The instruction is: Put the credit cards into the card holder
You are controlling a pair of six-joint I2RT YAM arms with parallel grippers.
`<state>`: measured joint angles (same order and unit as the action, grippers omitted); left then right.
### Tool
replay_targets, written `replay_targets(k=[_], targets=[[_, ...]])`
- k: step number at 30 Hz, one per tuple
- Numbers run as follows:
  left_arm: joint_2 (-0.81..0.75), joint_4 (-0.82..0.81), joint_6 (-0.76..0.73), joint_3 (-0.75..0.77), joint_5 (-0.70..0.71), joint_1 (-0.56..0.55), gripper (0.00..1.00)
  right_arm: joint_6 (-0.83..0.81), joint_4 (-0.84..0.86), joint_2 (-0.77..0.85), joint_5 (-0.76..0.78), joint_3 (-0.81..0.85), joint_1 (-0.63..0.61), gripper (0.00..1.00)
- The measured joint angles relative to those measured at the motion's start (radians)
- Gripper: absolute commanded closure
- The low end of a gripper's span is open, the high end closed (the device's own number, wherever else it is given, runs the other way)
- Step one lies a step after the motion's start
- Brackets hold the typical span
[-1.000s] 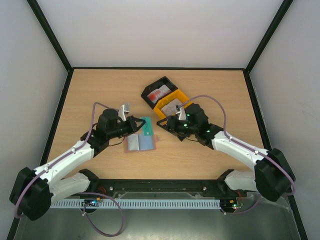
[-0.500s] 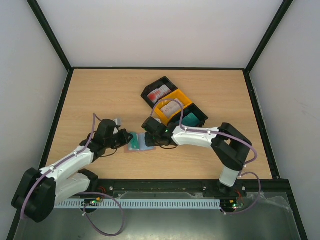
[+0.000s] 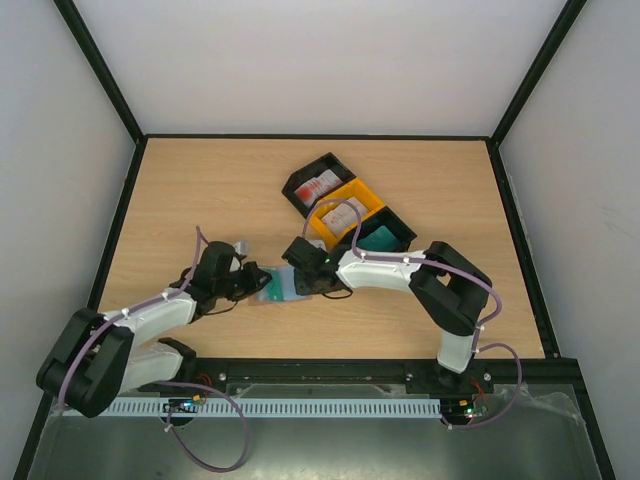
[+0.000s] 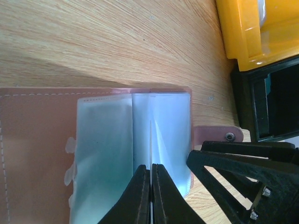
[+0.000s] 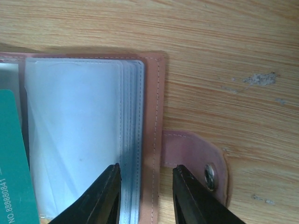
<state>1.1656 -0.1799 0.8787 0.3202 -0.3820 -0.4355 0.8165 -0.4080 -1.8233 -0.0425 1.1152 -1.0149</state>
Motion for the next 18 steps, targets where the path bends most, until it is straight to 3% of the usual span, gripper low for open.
replay_targets(k=[18], targets=[[0.078,-0.155,0.054,-0.04,-0.063,0.033,0.98,0.034,-0.008,-0.017,-0.011,0.0,0.0,0.76]])
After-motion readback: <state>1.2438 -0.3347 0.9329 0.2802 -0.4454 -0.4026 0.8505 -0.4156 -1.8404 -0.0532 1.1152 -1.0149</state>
